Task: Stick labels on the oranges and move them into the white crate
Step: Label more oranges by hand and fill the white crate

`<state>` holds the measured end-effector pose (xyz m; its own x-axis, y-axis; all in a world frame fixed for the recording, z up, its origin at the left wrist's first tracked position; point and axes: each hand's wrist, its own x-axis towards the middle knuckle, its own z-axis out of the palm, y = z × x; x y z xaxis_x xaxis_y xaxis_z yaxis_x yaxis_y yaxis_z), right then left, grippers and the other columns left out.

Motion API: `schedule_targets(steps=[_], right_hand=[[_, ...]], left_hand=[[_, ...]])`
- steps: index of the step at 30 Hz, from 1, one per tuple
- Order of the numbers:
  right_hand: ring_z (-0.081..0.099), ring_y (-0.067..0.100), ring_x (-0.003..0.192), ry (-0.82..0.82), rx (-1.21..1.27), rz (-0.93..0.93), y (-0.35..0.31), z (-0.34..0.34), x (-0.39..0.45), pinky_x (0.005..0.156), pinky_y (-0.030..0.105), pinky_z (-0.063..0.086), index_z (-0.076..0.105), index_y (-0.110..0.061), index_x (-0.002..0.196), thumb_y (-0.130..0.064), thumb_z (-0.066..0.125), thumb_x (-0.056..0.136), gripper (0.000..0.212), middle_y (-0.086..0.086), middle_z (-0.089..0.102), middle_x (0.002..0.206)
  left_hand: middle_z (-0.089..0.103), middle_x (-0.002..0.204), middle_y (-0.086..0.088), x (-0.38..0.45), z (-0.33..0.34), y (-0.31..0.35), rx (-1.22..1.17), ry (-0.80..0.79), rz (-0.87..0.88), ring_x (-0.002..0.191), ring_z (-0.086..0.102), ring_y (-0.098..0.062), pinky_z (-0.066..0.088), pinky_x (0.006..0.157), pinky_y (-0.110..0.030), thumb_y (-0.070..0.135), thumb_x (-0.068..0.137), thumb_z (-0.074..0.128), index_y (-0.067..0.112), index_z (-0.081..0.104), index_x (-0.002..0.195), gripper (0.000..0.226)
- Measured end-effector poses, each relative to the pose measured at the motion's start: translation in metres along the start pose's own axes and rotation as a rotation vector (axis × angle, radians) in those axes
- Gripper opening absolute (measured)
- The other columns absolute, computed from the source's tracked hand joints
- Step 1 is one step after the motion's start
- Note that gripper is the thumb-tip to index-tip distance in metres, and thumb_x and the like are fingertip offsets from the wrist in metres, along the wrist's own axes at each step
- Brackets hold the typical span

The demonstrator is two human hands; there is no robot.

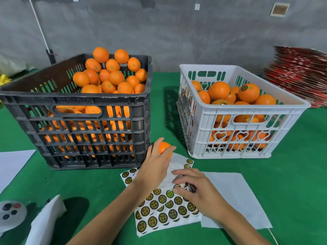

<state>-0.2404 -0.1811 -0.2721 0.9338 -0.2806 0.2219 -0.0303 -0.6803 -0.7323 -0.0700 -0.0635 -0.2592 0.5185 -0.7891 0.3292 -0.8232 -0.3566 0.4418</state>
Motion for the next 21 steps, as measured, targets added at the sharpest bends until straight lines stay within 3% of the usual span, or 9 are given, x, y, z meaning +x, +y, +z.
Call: schedule_targets(steps=[8, 12, 16, 21], right_hand=[[0.058, 0.009, 0.117, 0.081, -0.004, -0.057, -0.005, 0.003, 0.003, 0.106, 0.027, 0.038, 0.074, -0.029, 0.1, -0.019, 0.078, 0.091, 0.014, -0.022, 0.068, 0.114], [0.061, 0.001, 0.106, 0.138, -0.188, -0.168, -0.004, 0.003, 0.001, 0.098, 0.031, 0.044, 0.075, -0.028, 0.105, -0.024, 0.077, 0.092, 0.014, -0.024, 0.068, 0.111], [0.061, -0.005, 0.101, 0.188, -0.341, -0.309, -0.004, -0.004, -0.001, 0.089, 0.026, 0.048, 0.077, -0.028, 0.11, -0.033, 0.072, 0.096, 0.016, -0.023, 0.069, 0.112], [0.061, -0.003, 0.098, 0.113, -0.408, -0.372, -0.007, -0.008, -0.003, 0.083, 0.026, 0.05, 0.074, -0.029, 0.113, -0.036, 0.066, 0.101, 0.016, -0.022, 0.067, 0.113]], left_hand=[[0.011, 0.162, 0.002, -0.004, 0.005, 0.003, -0.127, -0.018, -0.067, 0.143, 0.023, -0.025, 0.034, 0.115, -0.044, 0.017, 0.106, 0.047, 0.036, 0.044, 0.146, 0.045], [0.01, 0.163, 0.005, -0.005, 0.005, 0.0, -0.146, -0.031, -0.059, 0.145, 0.021, -0.023, 0.034, 0.116, -0.044, 0.017, 0.106, 0.047, 0.037, 0.043, 0.146, 0.044], [0.01, 0.162, 0.009, -0.003, 0.004, -0.002, -0.171, -0.035, -0.07, 0.145, 0.023, -0.022, 0.034, 0.115, -0.042, 0.02, 0.107, 0.046, 0.04, 0.043, 0.144, 0.043], [0.009, 0.162, 0.014, -0.001, 0.002, -0.006, -0.187, -0.075, -0.07, 0.147, 0.02, -0.02, 0.035, 0.116, -0.046, 0.02, 0.106, 0.046, 0.044, 0.042, 0.143, 0.044]])
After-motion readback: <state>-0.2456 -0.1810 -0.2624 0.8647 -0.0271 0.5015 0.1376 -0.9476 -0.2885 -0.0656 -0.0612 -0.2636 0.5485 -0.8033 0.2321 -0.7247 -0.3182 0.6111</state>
